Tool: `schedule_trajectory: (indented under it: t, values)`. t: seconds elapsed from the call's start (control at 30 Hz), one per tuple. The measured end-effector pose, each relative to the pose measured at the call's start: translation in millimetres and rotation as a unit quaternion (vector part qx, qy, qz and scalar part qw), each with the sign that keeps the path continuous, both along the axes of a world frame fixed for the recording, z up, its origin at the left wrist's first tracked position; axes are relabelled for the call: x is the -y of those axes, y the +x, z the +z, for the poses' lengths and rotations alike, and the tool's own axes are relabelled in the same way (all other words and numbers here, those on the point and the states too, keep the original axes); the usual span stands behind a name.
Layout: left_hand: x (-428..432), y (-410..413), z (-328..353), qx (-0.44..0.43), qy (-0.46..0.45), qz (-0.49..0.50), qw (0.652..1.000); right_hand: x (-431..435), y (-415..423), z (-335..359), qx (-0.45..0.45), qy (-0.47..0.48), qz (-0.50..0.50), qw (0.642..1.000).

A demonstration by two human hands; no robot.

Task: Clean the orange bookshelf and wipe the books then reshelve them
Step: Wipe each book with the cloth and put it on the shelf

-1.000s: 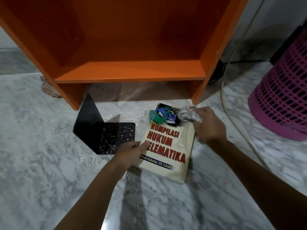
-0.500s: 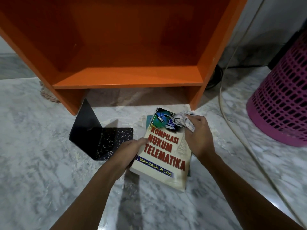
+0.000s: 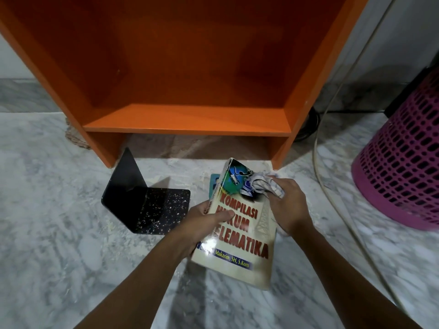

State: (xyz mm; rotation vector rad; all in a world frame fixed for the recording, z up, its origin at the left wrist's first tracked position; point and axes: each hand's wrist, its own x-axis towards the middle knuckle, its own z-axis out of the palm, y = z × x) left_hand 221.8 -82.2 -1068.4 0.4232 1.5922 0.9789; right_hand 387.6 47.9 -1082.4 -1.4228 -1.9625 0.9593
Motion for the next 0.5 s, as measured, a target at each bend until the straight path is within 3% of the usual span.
schedule_trajectory:
  t: [0.23, 0.5]
  values:
    - [12, -2, 55, -0.099, 0.107, 0.019, 0.989, 5, -6, 61, -0.067, 0.089, 0.031, 0.993]
    - [31, -29, 183, -0.181, 0.258, 0.073, 0.946, 32, -45, 194, -0.155, 0.144, 0.111, 0.971]
